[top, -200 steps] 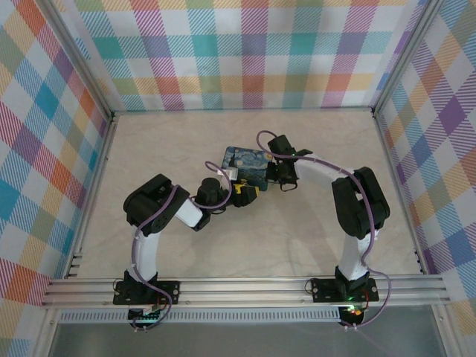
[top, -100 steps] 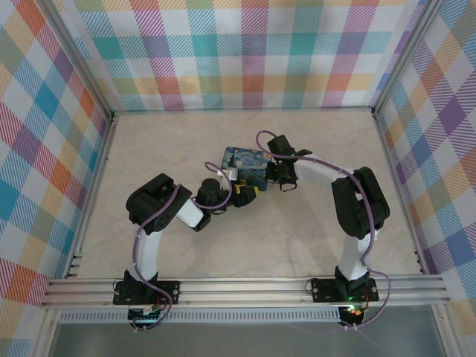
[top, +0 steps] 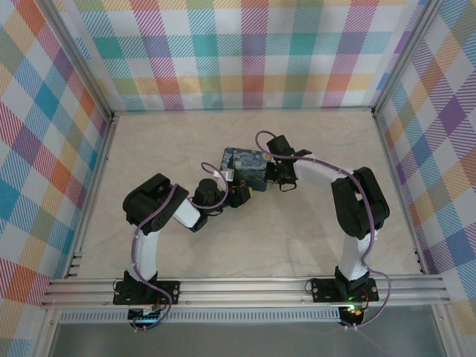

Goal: Unlock a padlock with a key

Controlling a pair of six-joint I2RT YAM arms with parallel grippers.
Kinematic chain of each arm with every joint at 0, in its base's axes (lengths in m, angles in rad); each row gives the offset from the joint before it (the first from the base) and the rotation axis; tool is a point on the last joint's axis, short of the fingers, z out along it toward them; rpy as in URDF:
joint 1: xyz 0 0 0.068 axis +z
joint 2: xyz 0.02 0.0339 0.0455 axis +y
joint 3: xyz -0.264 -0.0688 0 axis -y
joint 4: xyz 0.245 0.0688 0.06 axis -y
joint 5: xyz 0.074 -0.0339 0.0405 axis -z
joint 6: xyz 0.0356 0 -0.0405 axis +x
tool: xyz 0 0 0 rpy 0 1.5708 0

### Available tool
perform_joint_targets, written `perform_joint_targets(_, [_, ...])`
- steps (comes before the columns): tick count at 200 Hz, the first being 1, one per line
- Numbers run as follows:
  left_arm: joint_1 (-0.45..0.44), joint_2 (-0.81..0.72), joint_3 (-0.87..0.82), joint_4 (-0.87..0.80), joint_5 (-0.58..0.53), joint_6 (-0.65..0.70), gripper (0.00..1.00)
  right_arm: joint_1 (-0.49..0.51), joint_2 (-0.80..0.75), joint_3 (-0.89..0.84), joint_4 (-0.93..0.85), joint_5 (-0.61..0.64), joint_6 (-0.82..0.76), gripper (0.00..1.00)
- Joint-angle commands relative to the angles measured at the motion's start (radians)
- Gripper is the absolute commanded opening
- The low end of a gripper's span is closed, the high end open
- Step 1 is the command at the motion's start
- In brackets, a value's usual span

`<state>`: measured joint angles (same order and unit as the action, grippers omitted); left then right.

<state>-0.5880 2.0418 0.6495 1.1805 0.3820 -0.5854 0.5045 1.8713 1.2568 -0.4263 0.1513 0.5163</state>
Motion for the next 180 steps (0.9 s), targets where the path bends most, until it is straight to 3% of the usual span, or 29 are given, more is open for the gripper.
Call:
perform_joint_targets(1, [0.020,-0.005,-0.027,-0.118,0.003,0.011,0.38,0.009,-0.012,0.000,0.022,-0.015,0.004,0.00])
perform_joint_targets(42, [0.030,-0.006,-0.016,-0.156,0.011,0.015,0.30,0.009,-0.014,0.001,0.024,-0.016,0.002,0.00])
perform_joint_targets(107, [0.045,-0.022,0.021,-0.263,0.042,0.017,0.10,0.009,-0.016,-0.006,0.024,-0.014,-0.003,0.00])
perform_joint_targets(180, [0.045,-0.113,0.089,-0.526,0.104,-0.082,0.04,-0.006,-0.130,-0.117,0.049,0.017,-0.012,0.00])
